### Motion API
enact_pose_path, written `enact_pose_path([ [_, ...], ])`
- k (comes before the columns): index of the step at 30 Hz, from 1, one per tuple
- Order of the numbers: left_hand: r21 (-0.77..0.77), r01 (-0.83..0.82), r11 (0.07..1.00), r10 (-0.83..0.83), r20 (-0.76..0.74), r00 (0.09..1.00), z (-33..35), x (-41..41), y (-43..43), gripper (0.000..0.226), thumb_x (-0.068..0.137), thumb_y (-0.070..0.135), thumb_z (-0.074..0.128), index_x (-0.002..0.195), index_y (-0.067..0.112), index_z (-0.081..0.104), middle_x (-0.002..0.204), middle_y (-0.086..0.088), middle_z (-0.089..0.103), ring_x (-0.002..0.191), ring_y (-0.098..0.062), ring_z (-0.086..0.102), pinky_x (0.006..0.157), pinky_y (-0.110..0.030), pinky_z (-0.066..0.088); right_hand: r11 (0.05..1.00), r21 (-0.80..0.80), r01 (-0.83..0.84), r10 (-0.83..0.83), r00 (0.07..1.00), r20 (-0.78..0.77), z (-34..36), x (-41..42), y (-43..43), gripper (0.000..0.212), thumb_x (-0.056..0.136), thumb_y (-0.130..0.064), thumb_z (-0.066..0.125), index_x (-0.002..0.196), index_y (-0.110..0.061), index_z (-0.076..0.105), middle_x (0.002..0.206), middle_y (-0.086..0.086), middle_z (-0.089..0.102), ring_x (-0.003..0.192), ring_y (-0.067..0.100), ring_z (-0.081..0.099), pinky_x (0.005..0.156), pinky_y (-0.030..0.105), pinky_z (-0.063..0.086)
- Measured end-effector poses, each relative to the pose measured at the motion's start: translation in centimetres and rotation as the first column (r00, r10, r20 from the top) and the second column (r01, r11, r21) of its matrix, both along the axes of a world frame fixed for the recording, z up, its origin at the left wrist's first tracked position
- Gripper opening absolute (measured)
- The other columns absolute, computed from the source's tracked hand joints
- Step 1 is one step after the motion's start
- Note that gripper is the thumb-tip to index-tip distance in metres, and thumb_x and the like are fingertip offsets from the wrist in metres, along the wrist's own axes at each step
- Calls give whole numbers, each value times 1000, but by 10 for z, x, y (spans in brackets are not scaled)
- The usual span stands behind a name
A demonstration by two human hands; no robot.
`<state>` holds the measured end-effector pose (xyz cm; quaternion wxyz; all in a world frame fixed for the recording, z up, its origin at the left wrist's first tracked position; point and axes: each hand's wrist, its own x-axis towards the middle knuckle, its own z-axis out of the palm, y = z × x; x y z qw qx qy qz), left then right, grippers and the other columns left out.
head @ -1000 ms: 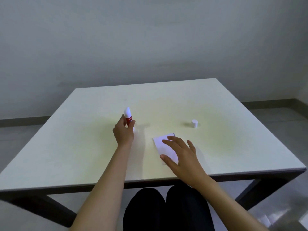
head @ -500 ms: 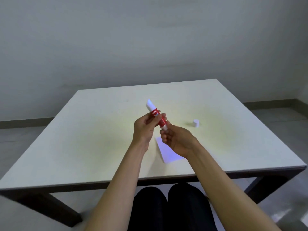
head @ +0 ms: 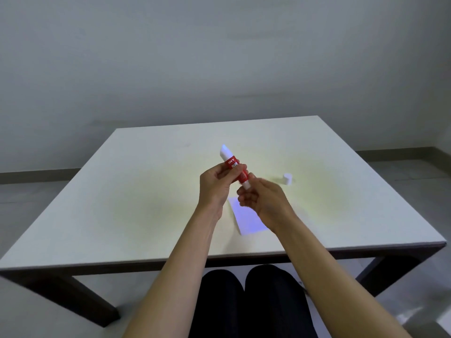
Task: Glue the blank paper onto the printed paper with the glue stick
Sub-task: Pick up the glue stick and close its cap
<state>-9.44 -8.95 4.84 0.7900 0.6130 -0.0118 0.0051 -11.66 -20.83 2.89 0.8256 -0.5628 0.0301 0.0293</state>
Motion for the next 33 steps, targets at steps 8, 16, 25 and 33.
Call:
enact_pose_path([
  [8, 72, -84, 994, 85, -13, 996, -2, 3, -5, 12, 71, 17, 79, 81, 12, 74, 73, 3, 75, 74, -15, 73, 81, -24, 54, 925, -347, 152, -134, 988, 75, -4, 1, 1, 40, 90, -47, 52, 104, -10, 57, 72, -3, 68, 55, 14, 59, 52, 19, 47],
  [16, 168, -198, 966, 210, -58, 976, -3, 4, -9, 21, 67, 31, 81, 73, 14, 71, 69, 3, 74, 79, -17, 73, 76, -23, 50, 832, -466, 303, -182, 941, 286, -3, -6, 4, 18, 88, -20, 63, 82, -6, 54, 71, 10, 66, 56, 19, 64, 55, 30, 51],
  [25, 431, -368, 824, 339, 144, 930, -3, 2, 3, 25, 67, 31, 81, 75, 17, 62, 67, 5, 67, 63, -9, 61, 62, -20, 43, 90, -876, 475, 41, 877, 479, -35, 34, -35, 63, 86, -51, 53, 138, -19, 42, 147, 11, 38, 130, 29, 38, 99, 45, 35],
  [33, 585, -400, 705, 257, 316, 914, -6, -2, 16, 20, 69, 23, 79, 82, 15, 66, 77, 7, 67, 74, -11, 61, 62, -16, 41, -305, -923, 235, -27, 966, 255, -48, 58, -84, 39, 94, -11, 42, 132, -18, 50, 120, 9, 61, 107, 32, 52, 89, 37, 36],
])
